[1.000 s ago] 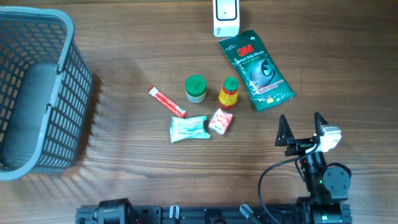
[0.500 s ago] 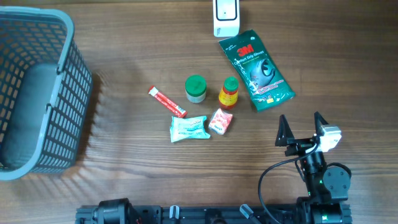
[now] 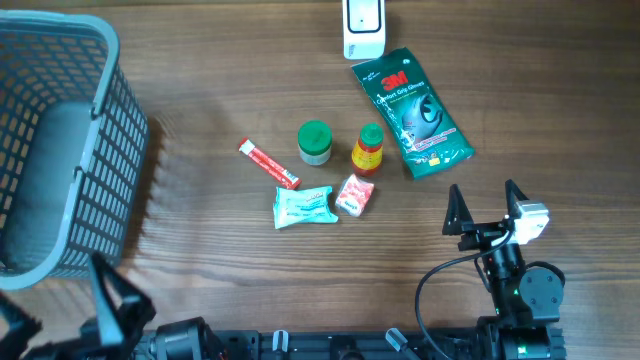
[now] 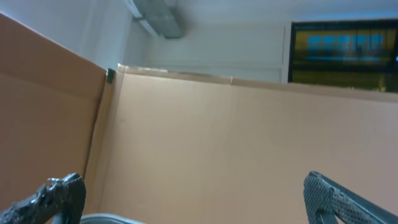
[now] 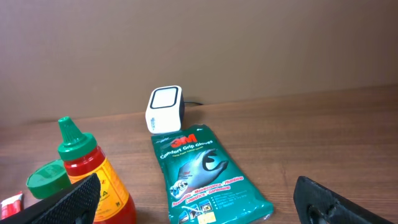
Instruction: Scan the item barcode
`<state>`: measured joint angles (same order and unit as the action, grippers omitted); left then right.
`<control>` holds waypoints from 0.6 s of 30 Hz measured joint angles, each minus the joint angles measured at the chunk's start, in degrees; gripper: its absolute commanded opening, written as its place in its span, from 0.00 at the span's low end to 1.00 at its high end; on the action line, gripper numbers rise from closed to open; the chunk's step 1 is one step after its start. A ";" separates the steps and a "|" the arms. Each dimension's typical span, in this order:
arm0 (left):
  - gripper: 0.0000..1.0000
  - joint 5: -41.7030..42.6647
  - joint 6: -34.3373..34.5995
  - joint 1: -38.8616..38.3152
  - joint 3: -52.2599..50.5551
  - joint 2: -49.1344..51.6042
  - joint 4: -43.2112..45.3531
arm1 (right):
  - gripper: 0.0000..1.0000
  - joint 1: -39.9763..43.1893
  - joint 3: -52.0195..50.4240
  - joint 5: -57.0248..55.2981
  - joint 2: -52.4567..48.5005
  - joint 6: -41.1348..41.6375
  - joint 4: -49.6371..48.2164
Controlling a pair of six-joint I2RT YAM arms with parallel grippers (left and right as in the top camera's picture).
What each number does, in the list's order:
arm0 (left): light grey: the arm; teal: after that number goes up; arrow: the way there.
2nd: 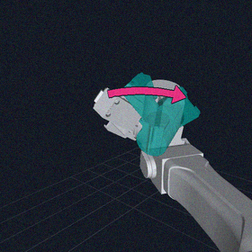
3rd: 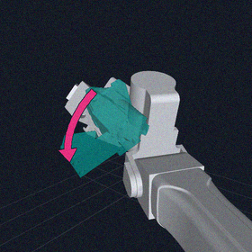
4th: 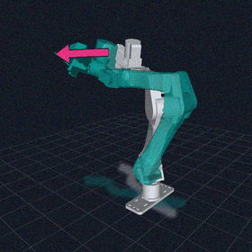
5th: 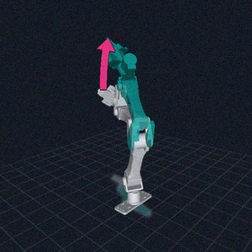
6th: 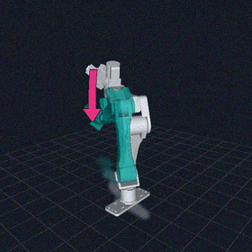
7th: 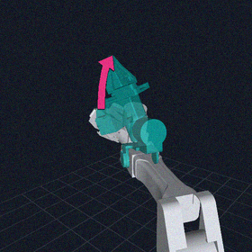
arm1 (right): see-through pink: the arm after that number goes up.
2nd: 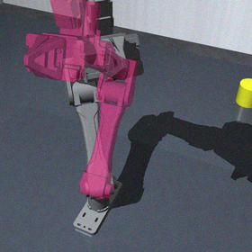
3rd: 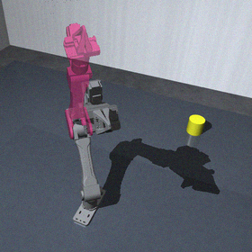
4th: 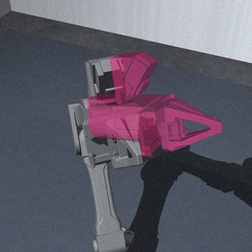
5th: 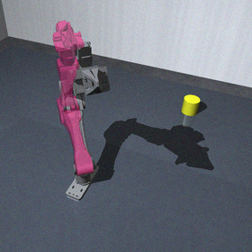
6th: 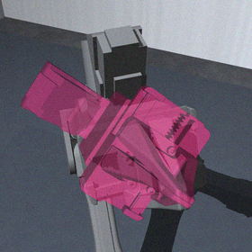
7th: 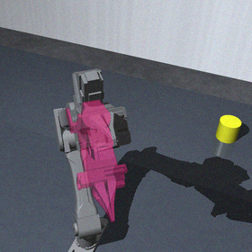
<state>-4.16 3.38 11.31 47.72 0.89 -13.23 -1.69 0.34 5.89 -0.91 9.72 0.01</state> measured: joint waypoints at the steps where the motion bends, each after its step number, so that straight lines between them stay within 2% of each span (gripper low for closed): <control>1: 1.00 0.92 0.02 0.13 -0.96 0.00 0.33 | 1.00 0.00 0.00 0.00 0.00 0.00 0.00; 8: 1.00 12.00 0.02 -1.92 -5.46 0.00 1.33 | 1.00 0.00 0.00 0.00 0.00 0.00 0.00; 18: 1.00 9.73 0.02 -3.08 -5.46 0.00 -0.24 | 1.00 0.00 0.00 0.00 0.00 0.00 0.00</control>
<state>5.56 3.40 8.23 42.26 0.89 -13.47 -1.69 0.34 5.89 -0.91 9.72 0.01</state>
